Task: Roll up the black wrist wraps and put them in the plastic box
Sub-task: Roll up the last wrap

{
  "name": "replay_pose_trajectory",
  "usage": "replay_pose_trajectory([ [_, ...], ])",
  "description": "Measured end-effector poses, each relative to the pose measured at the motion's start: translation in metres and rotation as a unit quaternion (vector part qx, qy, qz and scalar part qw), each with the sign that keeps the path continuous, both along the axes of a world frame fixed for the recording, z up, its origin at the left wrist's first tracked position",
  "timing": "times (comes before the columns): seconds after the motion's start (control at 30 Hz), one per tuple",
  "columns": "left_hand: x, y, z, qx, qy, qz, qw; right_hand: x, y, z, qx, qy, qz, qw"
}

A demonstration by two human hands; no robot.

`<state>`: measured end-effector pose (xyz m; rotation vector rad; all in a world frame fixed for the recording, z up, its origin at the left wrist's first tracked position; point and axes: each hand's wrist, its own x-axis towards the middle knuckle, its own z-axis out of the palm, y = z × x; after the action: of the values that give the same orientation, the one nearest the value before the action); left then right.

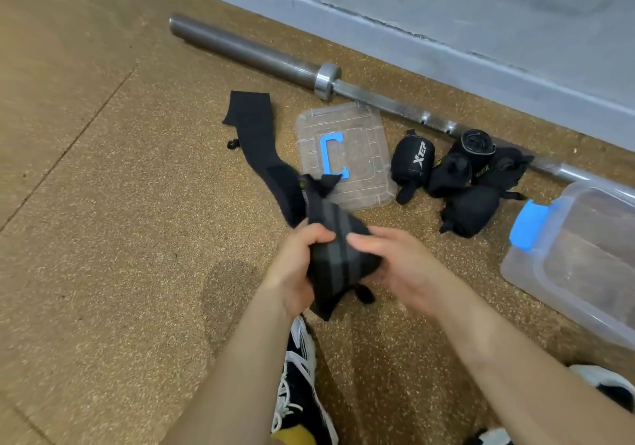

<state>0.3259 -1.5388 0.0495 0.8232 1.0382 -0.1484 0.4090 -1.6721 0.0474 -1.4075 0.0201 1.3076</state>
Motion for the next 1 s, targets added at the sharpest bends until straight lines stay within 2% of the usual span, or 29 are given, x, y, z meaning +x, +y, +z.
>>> replay_pose_trajectory([
  [0.1, 0.003, -0.001, 0.000, -0.010, -0.049, -0.045, 0.998, 0.019, -0.031, 0.015, 0.075, 0.049, -0.043, 0.995],
  [0.17, 0.006, -0.003, -0.013, 0.005, -0.014, 0.008, 1.000, 0.028, -0.049, 0.017, 0.082, 0.083, -0.088, 0.989],
  [0.23, 0.006, -0.005, -0.041, 0.113, 0.065, 0.027, 0.991, 0.031, -0.064, 0.011, 0.053, 0.117, -0.154, 0.980],
  [0.27, 0.004, -0.006, -0.056, 0.199, 0.117, -0.023, 0.973, 0.032, -0.071, 0.005, 0.033, 0.120, -0.175, 0.977],
  [0.33, -0.001, -0.006, -0.072, 0.354, 0.213, -0.136, 0.900, 0.030, -0.078, -0.003, -0.037, 0.097, -0.162, 0.981],
  [0.37, -0.003, -0.002, -0.077, 0.403, 0.248, -0.139, 0.870, 0.028, -0.081, -0.007, -0.075, 0.073, -0.143, 0.984],
  [0.4, -0.004, 0.003, -0.079, 0.415, 0.262, -0.121, 0.863, 0.027, -0.082, -0.010, -0.107, 0.047, -0.120, 0.986],
  [0.43, -0.005, 0.010, -0.086, 0.390, 0.247, -0.089, 0.882, 0.026, -0.082, -0.013, -0.133, 0.028, -0.104, 0.985],
  [0.5, -0.002, 0.018, -0.093, 0.283, 0.187, -0.050, 0.939, 0.025, -0.082, -0.020, -0.184, -0.020, -0.073, 0.980],
  [0.57, -0.002, 0.012, -0.095, 0.263, 0.184, -0.089, 0.943, 0.024, -0.078, -0.021, -0.241, -0.089, -0.029, 0.966],
  [0.63, -0.005, 0.002, -0.100, 0.315, 0.217, -0.189, 0.904, 0.022, -0.074, -0.015, -0.244, -0.136, -0.025, 0.960],
  [0.67, -0.008, -0.004, -0.101, 0.346, 0.240, -0.252, 0.871, 0.022, -0.072, -0.011, -0.226, -0.143, -0.028, 0.963],
  [0.77, -0.020, -0.020, -0.105, 0.443, 0.273, -0.379, 0.765, 0.023, -0.073, 0.005, -0.127, -0.055, -0.079, 0.987],
  [0.8, -0.023, -0.023, -0.107, 0.465, 0.271, -0.401, 0.742, 0.025, -0.076, 0.009, -0.090, -0.012, -0.101, 0.991],
  [0.9, -0.027, -0.022, -0.115, 0.485, 0.271, -0.420, 0.718, 0.031, -0.090, 0.026, -0.010, 0.095, -0.157, 0.983],
  [1.0, -0.025, -0.021, -0.104, 0.515, 0.243, -0.450, 0.688, 0.034, -0.103, 0.048, 0.070, 0.139, -0.167, 0.974],
])
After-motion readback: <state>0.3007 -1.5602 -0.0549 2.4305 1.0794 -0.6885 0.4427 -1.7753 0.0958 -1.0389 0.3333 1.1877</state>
